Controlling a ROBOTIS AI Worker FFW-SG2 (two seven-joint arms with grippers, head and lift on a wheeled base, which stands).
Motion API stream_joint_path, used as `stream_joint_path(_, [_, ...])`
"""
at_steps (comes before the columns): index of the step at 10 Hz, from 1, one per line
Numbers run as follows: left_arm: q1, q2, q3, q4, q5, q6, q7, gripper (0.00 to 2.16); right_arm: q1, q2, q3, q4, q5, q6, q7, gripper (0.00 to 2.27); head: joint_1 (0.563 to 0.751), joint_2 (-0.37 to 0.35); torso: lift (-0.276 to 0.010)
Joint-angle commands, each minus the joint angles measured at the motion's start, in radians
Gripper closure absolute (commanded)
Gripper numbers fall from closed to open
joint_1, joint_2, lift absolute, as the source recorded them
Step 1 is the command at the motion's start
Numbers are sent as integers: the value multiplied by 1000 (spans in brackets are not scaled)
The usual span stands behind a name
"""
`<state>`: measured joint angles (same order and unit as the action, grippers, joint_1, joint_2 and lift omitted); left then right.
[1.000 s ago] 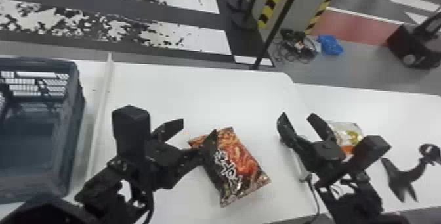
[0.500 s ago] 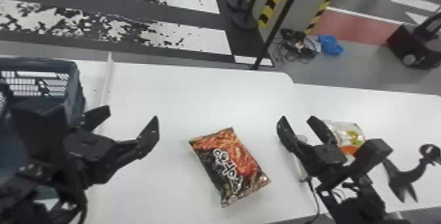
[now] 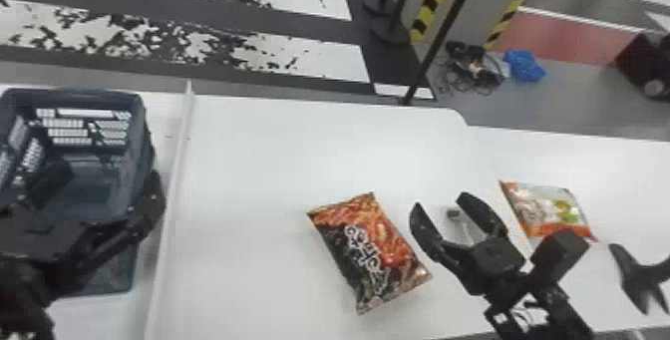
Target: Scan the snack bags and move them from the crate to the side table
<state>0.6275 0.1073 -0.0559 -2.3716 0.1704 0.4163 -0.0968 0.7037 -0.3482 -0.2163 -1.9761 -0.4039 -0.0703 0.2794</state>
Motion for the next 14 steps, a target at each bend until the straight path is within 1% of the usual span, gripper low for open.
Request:
stream_joint_path(1, [29,0,36,-17,9,-6,-15,19,11,8,21,-1,74,54,7,90,695,-239,-87])
stream_joint_path(2, [31,0,42,-17,23,-6,-29,19,16,9,38,0,109,85,32,90,695,-216,-87])
stream_joint_path(3, [32,0,42,-14,27,-6,-43,19,31,14,66,-6,152,82,34,90,695,-204,-87])
stream_joint_path(5, [34,0,42,-21,35,3,-51,19,53,17,135,-21,269,76,34,97,695,-169,-87])
stream_joint_path(6, [35,3,47,-31,43,13,-55,19,56,12,161,-24,304,79,30,100,695,-142,-87])
stream_joint_path(7, [37,5,57,-29,64,13,-57,19,56,9,186,-33,342,97,29,100,695,-116,-87])
stream_joint_path(8, [38,5,67,-28,86,13,-69,19,53,-6,215,-36,373,128,27,100,695,-105,-87])
stream_joint_path(9, [40,5,71,-28,92,13,-75,19,45,-26,252,-33,436,140,1,103,695,-81,-87])
stream_joint_path(10, [40,8,70,-21,93,13,-77,19,39,-60,285,-26,481,137,-48,107,695,-65,-87])
stream_joint_path(12, [40,9,71,-8,95,13,-83,19,20,-75,291,13,496,131,-83,107,695,-57,-87])
stream_joint_path(14, [40,14,77,-6,106,10,-84,19,11,-92,327,60,540,103,-169,110,695,-75,-87])
